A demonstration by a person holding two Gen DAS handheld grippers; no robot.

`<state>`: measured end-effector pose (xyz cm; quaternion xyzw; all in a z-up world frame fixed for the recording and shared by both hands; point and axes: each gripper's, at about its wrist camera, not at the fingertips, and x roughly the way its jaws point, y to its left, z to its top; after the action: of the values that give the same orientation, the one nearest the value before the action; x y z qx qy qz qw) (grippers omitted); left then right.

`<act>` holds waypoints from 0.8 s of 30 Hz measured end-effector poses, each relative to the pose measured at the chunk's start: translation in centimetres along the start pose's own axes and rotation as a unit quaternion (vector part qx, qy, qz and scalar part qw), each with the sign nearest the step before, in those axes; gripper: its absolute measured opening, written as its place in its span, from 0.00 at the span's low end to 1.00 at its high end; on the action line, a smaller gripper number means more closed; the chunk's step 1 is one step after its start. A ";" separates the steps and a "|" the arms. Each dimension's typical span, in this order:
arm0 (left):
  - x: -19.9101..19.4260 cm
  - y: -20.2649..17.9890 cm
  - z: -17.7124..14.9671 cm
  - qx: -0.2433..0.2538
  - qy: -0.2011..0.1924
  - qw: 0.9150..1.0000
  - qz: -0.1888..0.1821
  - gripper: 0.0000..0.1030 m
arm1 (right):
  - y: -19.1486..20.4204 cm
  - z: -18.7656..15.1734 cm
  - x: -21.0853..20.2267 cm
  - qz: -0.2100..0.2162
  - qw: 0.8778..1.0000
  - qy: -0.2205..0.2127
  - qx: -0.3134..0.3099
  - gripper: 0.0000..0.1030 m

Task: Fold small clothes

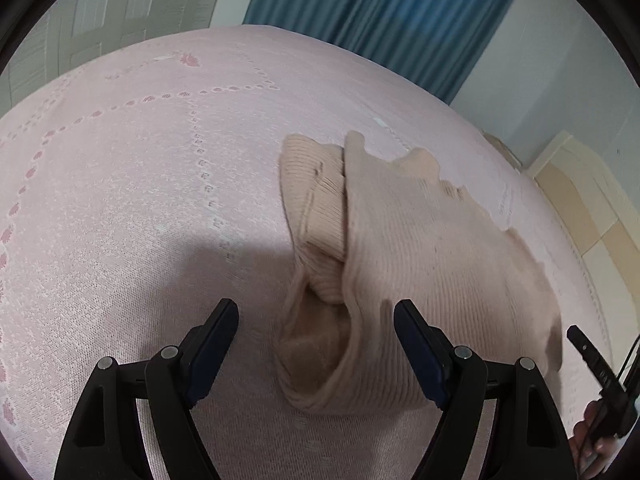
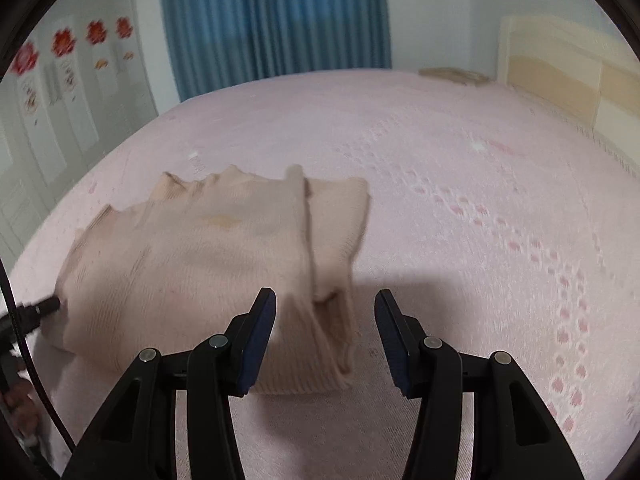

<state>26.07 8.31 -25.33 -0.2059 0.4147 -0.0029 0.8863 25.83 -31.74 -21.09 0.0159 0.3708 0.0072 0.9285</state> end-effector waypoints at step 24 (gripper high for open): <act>1.2 2.6 3.8 -0.079 -0.006 0.997 -0.019 0.76 | 13.5 8.7 15.2 -0.002 0.986 0.145 -0.081 0.50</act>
<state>29.21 11.86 -25.01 -0.2831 0.4040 0.0148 0.8697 42.81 -18.06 -24.77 -0.0615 0.4994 0.0375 0.8634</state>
